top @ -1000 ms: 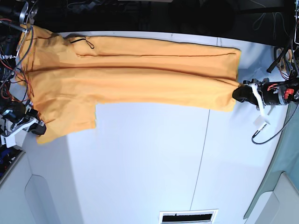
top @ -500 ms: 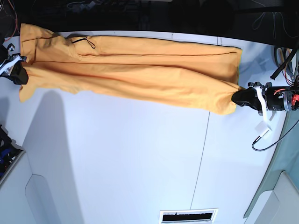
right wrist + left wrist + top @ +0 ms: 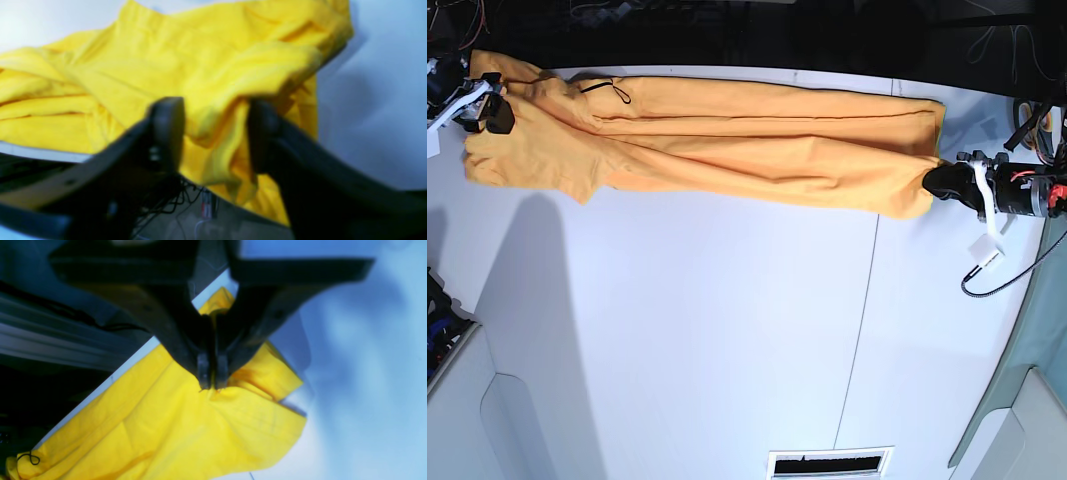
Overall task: Layout the t-shirt on the table in an organized manner, then fold the t-shirt properly
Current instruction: 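Fold the shirt side edge over lengthwise with both grippers toward the collar edge, then regrasp the folded shirt ends with both grippers and straighten the strip, then lift the shirt end with the left gripper and fold it toward the right gripper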
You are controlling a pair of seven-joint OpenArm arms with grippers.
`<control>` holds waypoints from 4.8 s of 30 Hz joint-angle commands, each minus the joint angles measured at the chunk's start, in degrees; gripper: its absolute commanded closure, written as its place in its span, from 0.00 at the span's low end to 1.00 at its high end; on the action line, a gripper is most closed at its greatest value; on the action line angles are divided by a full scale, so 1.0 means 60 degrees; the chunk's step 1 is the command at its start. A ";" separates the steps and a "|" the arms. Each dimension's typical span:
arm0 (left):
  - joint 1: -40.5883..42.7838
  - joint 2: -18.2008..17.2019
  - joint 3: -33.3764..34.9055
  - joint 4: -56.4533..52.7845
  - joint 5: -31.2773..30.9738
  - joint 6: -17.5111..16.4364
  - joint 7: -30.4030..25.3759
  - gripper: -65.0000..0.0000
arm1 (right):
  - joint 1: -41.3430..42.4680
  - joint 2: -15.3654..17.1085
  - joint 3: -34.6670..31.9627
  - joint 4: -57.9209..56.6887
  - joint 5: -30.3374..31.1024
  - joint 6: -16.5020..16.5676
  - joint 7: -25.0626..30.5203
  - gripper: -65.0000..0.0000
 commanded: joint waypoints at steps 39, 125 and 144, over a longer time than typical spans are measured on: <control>0.1738 0.0936 -0.1625 0.0084 0.3213 0.1228 -0.2022 0.41 | 0.0444 -0.0051 -0.1570 -0.0142 -0.0641 0.0076 0.0776 1.00; 0.2878 0.2157 -0.4102 -0.0361 0.1927 0.0033 -0.1767 0.37 | 0.0499 -0.0051 -0.2164 -0.0659 -0.0703 0.0069 0.0951 1.00; 0.2390 0.2455 -0.4189 -0.0273 0.2524 0.0036 -0.3581 1.00 | 0.0608 -0.0055 -0.2171 -0.0659 -0.0630 0.0040 0.0954 1.00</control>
